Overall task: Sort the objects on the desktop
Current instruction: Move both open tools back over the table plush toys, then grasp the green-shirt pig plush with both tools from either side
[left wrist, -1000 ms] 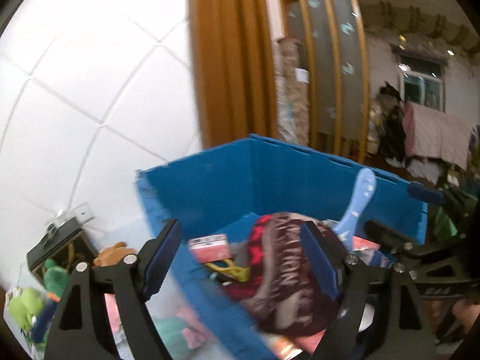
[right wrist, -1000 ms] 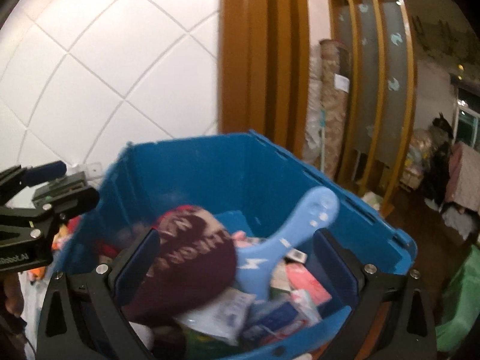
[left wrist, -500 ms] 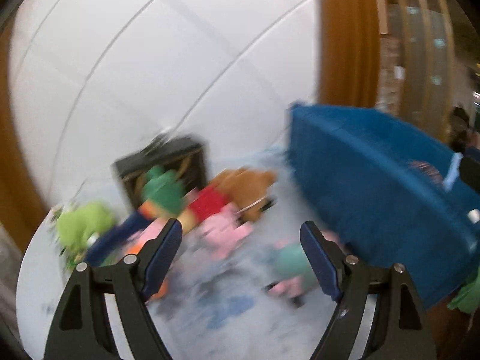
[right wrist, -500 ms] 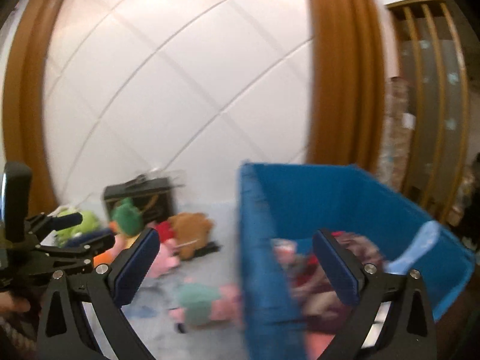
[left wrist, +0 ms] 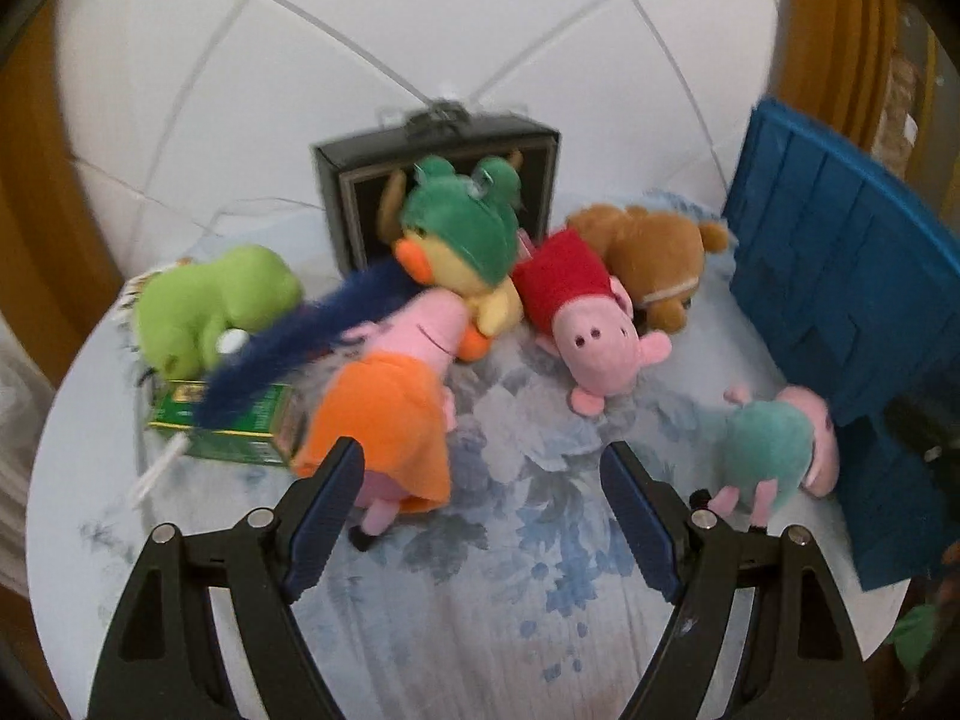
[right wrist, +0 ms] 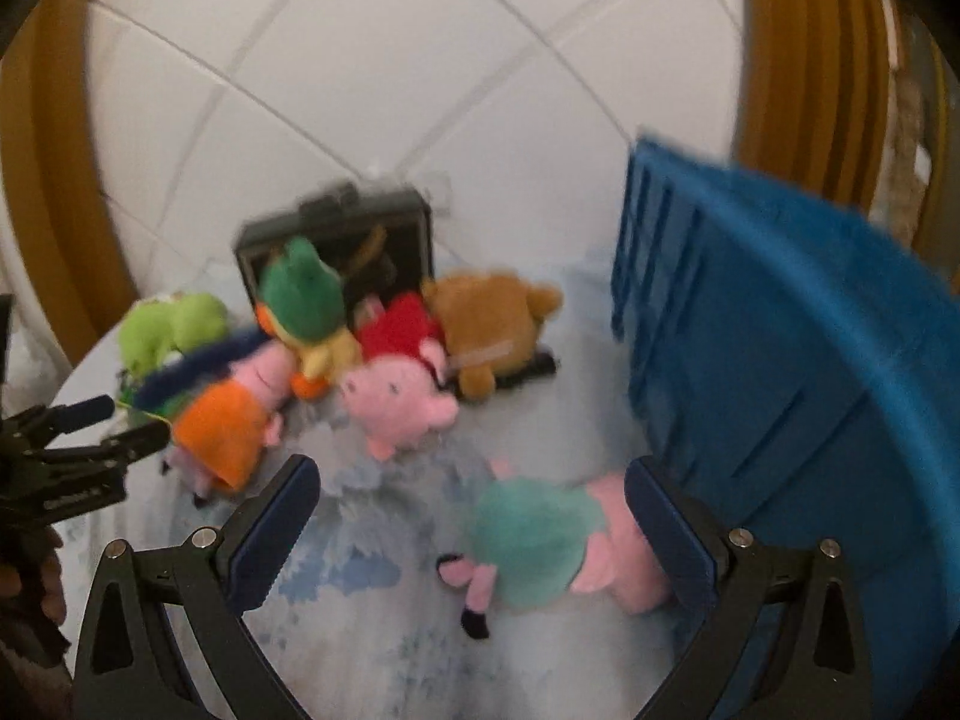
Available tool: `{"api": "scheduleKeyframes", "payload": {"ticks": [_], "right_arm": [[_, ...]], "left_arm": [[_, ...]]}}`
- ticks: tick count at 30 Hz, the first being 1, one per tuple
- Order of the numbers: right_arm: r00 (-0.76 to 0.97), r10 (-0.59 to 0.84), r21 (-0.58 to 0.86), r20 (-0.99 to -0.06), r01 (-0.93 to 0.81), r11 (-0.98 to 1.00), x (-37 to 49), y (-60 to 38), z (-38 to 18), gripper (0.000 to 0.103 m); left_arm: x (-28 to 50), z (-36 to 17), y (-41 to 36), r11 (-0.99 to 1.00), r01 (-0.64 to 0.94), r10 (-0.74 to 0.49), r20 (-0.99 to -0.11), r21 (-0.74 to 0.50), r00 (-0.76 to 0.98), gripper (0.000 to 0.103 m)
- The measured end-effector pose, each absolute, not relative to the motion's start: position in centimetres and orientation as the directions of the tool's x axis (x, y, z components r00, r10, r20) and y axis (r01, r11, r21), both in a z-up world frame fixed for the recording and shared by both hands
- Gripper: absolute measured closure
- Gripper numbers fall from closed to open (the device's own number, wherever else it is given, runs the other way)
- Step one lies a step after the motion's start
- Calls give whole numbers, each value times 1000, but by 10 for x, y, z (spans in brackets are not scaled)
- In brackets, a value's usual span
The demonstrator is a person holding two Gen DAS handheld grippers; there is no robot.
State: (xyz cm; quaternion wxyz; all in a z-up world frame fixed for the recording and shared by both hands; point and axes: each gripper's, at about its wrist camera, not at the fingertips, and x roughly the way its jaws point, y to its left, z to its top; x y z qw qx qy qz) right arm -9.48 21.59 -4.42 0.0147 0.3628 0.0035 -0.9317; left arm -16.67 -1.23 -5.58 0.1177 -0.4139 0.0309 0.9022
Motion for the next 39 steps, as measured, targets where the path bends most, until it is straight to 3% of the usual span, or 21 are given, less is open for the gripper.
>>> {"api": "scheduleKeyframes", "payload": {"ticks": [7,10,14,18,19,22,27,30,33,39], "right_arm": [[-568,25,102,-823,-190,-976,-127,244,-148,1],[-504,30,125,-863,-270,-955,-138,256,-181,14],[-472,57,117,-880,-332,-936,-156,267,-208,14],[-478,96,55,-873,-294,-954,-163,247,-197,39],[-498,72,78,-864,-274,-958,-163,239,-190,48],[-538,-48,184,-842,-202,-962,-167,219,-180,63],[-553,-172,280,-815,-118,-953,-170,195,-175,60],[-573,-133,260,-808,-145,-955,-146,211,-160,50],[-596,-69,211,-800,-173,-962,-124,225,-149,32],[-574,-3,181,-819,-253,-950,-87,258,-163,14]], "left_arm": [[-208,-117,12,-937,-349,201,-833,-10,-515,22],[-222,-138,14,-925,-379,207,-859,-15,-469,22],[-235,-150,12,-915,-402,220,-868,-26,-445,22],[-238,-153,7,-910,-412,251,-862,-55,-441,22],[-238,-153,7,-909,-413,253,-860,-55,-443,22],[-237,-151,7,-910,-411,253,-859,-55,-445,22],[-228,-143,23,-898,-437,273,-852,-58,-447,22],[-217,-137,44,-864,-498,330,-835,-79,-440,22],[-208,-135,75,-812,-577,382,-827,-86,-413,22],[-192,-142,136,-645,-764,434,-834,-24,-340,22]]}}
